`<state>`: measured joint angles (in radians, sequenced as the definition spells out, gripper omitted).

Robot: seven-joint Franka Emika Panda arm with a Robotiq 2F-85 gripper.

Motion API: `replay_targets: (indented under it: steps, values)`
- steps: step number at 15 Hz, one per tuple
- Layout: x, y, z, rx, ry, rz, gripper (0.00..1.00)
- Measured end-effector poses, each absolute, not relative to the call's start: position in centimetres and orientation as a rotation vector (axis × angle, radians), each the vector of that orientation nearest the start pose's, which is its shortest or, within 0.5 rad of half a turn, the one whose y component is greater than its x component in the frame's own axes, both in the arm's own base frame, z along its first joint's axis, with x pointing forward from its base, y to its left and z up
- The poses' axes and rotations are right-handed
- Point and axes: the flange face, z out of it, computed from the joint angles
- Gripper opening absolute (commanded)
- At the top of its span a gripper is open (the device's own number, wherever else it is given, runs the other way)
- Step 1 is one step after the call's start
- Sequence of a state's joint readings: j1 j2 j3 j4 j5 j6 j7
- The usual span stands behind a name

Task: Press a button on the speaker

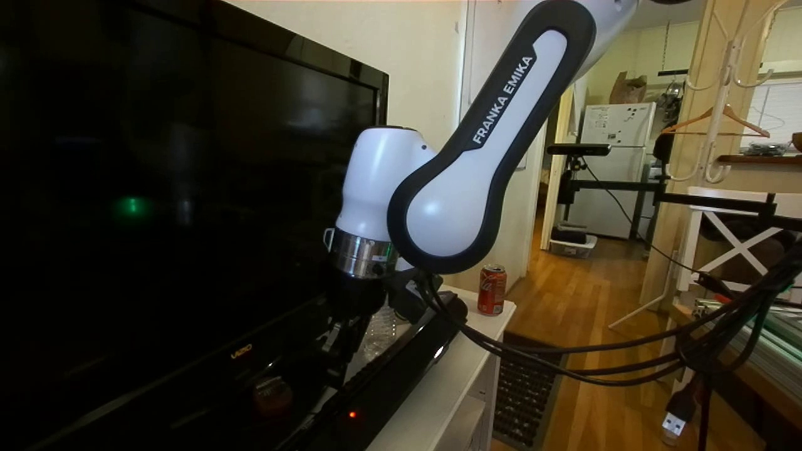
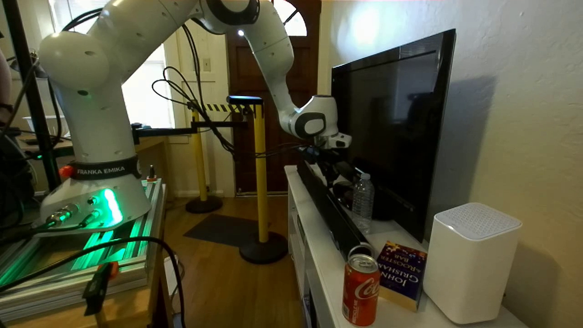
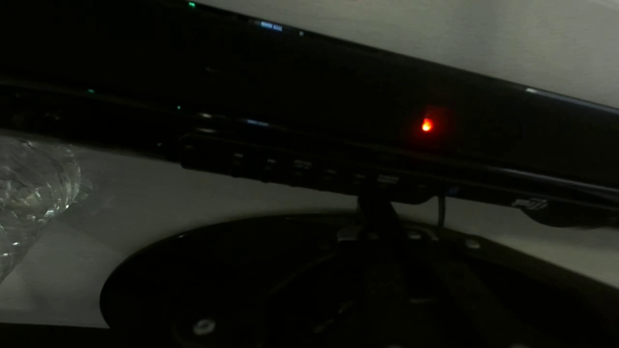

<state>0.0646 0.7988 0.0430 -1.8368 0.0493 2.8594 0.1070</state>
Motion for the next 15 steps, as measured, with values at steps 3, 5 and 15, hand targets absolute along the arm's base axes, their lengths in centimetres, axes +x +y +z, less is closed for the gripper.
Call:
replay_targets:
  steps: [3,5,15]
  values:
    - [65.1,6.7,11.8,-3.049,0.09,-0.352,0.0]
    - [65.5,6.9,12.5,-3.046,0.084,-0.374,0.0]
    - [65.9,7.3,14.3,-3.047,0.079,-0.404,0.0]
